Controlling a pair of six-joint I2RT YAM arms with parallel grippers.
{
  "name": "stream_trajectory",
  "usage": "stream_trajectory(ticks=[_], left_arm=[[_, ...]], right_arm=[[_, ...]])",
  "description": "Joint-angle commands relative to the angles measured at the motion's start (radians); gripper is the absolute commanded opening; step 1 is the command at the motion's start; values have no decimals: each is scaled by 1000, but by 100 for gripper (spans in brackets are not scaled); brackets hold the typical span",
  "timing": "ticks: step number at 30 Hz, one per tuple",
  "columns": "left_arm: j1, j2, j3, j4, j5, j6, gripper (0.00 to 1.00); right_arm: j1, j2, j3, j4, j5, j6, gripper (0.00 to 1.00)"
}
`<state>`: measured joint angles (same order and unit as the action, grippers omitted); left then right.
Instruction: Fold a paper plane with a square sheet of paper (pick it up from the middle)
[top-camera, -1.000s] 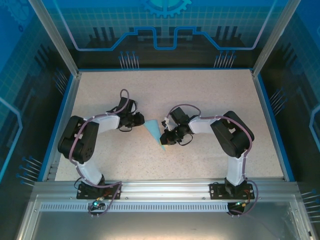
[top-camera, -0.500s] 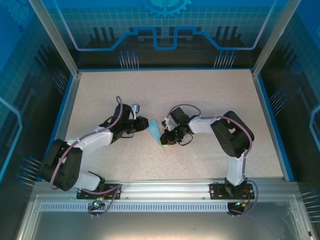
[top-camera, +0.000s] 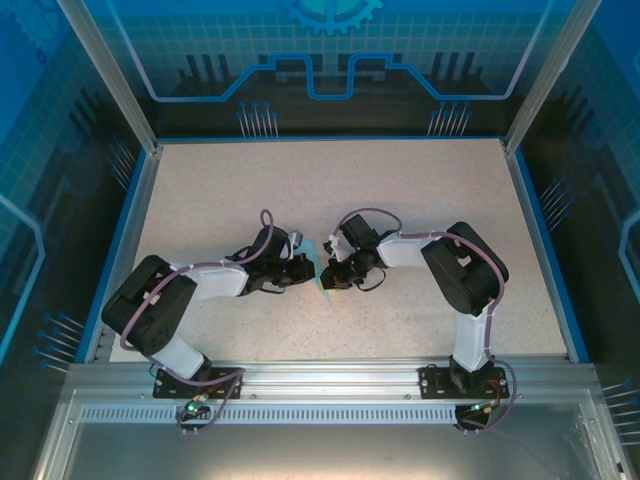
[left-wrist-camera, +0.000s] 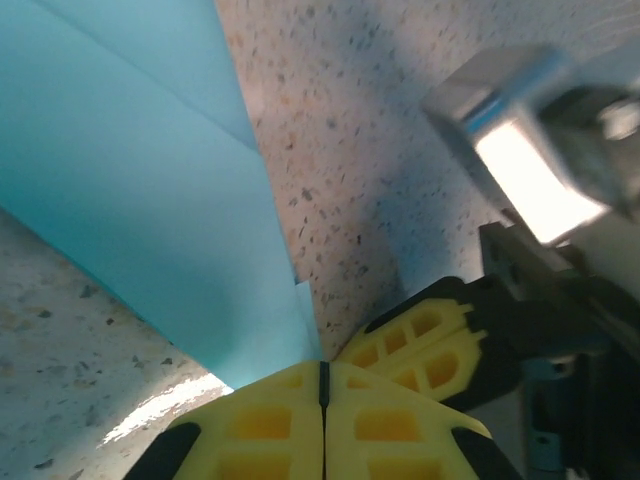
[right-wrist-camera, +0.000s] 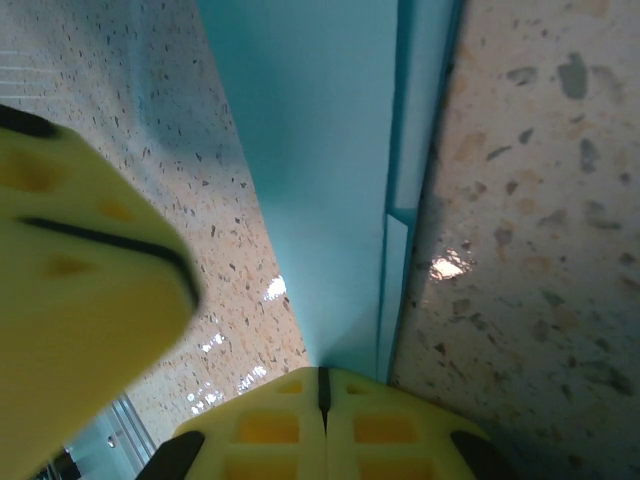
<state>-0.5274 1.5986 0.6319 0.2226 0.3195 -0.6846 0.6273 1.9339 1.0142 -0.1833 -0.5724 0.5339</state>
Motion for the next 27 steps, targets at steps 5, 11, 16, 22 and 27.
stream_trajectory(ticks=[5,11,16,22,27], left_arm=[[-17,68,28,22,18,-18,5],[-17,100,25,10,-4,-21,4],[-15,102,41,-38,-67,-13,4],[14,100,61,-73,-103,8,4],[71,112,77,-78,-97,29,5]], right_arm=[[-7,39,-45,-136,105,-3,2],[-3,48,-43,-148,126,-8,2],[10,58,-42,-175,161,-30,2],[13,67,-63,-182,172,-42,2],[12,68,-77,-186,176,-46,2]])
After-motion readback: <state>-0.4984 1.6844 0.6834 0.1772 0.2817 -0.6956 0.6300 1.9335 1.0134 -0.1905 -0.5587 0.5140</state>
